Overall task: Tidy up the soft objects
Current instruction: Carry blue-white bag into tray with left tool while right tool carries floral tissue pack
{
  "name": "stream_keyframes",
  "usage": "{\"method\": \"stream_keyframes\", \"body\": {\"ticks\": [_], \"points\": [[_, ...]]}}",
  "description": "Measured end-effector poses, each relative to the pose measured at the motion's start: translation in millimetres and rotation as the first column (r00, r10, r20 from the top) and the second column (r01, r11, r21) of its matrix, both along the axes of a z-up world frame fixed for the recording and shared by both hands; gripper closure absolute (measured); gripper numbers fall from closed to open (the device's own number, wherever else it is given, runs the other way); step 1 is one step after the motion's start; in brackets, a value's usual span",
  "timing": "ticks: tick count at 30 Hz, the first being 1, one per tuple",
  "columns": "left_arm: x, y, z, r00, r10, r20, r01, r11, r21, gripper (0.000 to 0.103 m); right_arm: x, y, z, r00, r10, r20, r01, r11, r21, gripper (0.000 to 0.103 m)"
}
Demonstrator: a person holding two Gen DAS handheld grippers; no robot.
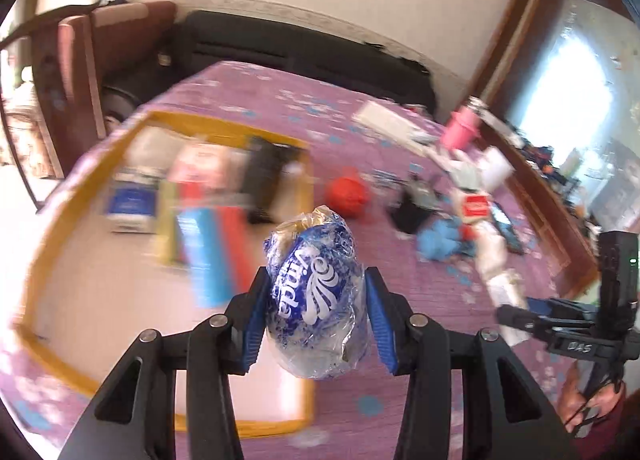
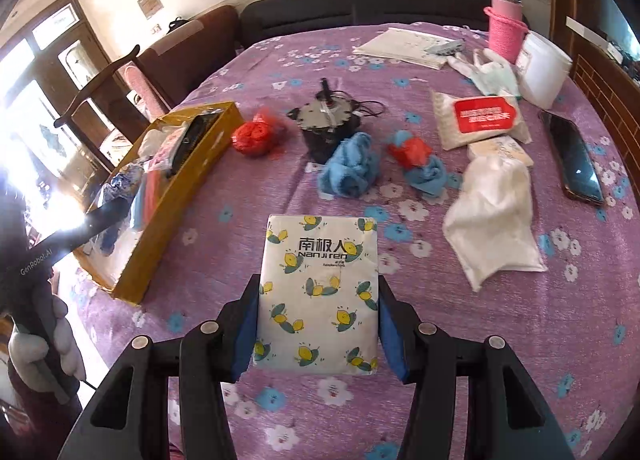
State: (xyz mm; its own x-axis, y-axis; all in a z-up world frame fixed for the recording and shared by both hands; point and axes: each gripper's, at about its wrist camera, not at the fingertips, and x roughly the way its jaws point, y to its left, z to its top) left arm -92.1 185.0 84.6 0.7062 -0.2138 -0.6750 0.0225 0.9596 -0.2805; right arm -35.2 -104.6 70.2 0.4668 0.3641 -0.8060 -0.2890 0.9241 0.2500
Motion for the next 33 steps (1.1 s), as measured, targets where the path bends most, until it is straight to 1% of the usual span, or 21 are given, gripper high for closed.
{"method": "stream_keyframes", "body": {"ticks": [2,3,6,9,13,16,17,18,19,20,21,22,24,27,29,31,33], "points": [[0,34,-2,0.996,0.081,-0.028,-0.079,0.996,0.045,0.058,2,21,3,0.999,0.04,0.006,-0.04,0.999,0.004,0.046],[1,50,-4,0.992,0.115,-0.046,-0.112,0.992,0.054,0.058,4,33,4,0.998,0.061,0.009,-0.061,0.998,0.005,0.046],[6,86,-13,0.98,0.181,-0.083,-0.174,0.981,0.081,0.058,11,69,6,0.993,0.122,0.01,-0.122,0.992,0.013,0.046],[18,106,-22,0.974,0.2,-0.11,-0.189,0.976,0.107,0.058,18,102,9,0.985,0.172,0.003,-0.172,0.985,0.019,0.046],[38,121,-35,0.965,0.21,-0.157,-0.191,0.973,0.128,0.057,24,144,10,0.973,0.229,-0.005,-0.229,0.973,0.012,0.046],[51,130,-46,0.954,0.226,-0.199,-0.203,0.971,0.127,0.057,27,171,6,0.965,0.262,-0.027,-0.262,0.965,0.016,0.046],[52,132,-49,0.95,0.235,-0.205,-0.212,0.969,0.128,0.055,28,181,3,0.961,0.275,-0.037,-0.275,0.961,0.016,0.046],[53,135,-50,0.948,0.246,-0.201,-0.222,0.966,0.133,0.052,30,188,1,0.958,0.284,-0.045,-0.284,0.959,0.015,0.046],[54,138,-49,0.95,0.243,-0.195,-0.224,0.968,0.117,0.05,31,195,-1,0.955,0.291,-0.052,-0.29,0.957,0.014,0.046],[53,141,-47,0.954,0.234,-0.188,-0.221,0.971,0.086,0.049,33,203,-4,0.953,0.297,-0.062,-0.297,0.955,0.014,0.046],[50,144,-45,0.957,0.227,-0.178,-0.22,0.974,0.056,0.043,35,211,-8,0.95,0.303,-0.074,-0.303,0.953,0.016,0.046],[44,146,-40,0.963,0.221,-0.155,-0.219,0.975,0.029,0.038,37,219,-11,0.947,0.31,-0.084,-0.31,0.951,0.021,0.046],[32,147,-29,0.971,0.215,-0.104,-0.216,0.976,0.005,0.034,40,230,-19,0.94,0.324,-0.105,-0.323,0.946,0.03,0.046],[10,150,-14,0.973,0.23,-0.032,-0.23,0.973,0.002,0.028,44,251,-29,0.93,0.344,-0.126,-0.343,0.939,0.029,0.046],[-1,151,-7,0.969,0.247,0.002,-0.247,0.969,0.02,0.027,47,265,-34,0.926,0.356,-0.127,-0.356,0.934,0.024,0.046],[-11,151,-2,0.963,0.266,0.035,-0.267,0.963,0.033,0.027,47,279,-38,0.924,0.365,-0.111,-0.367,0.93,0.003,0.046],[-21,150,3,0.953,0.292,0.084,-0.297,0.954,0.047,0.027,46,290,-38,0.924,0.375,-0.076,-0.377,0.926,-0.018,0.045]]}}
